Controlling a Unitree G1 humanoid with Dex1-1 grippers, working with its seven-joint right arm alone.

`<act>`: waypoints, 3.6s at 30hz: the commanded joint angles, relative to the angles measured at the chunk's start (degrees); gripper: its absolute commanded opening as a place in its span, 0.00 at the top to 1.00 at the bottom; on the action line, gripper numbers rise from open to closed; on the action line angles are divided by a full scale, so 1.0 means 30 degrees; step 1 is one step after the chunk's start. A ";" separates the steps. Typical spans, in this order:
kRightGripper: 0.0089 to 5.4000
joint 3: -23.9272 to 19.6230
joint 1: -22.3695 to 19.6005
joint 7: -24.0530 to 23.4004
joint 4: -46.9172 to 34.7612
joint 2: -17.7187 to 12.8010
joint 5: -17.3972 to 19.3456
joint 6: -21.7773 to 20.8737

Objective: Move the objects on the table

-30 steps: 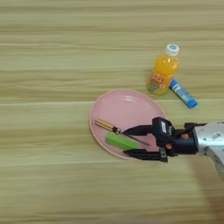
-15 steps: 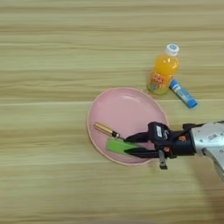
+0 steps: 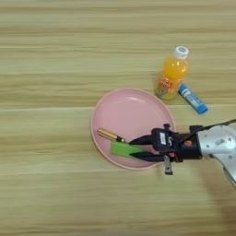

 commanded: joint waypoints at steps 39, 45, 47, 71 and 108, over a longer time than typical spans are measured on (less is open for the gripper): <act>0.80 0.3357 -0.2891 -0.0450 0.3575 -0.5166 -0.6909 -0.2802; 0.80 0.3325 -0.3154 -0.0952 0.4037 -0.5517 -0.7827 -0.3296; 0.80 0.3309 -0.3217 -0.0921 0.4113 -0.5628 -0.7905 -0.3373; 0.63 0.4112 -0.3179 0.0348 0.5355 -0.5431 -0.7080 -0.3542; 0.72 -0.7727 -0.4393 0.3149 -0.0253 -0.5812 0.6647 0.2669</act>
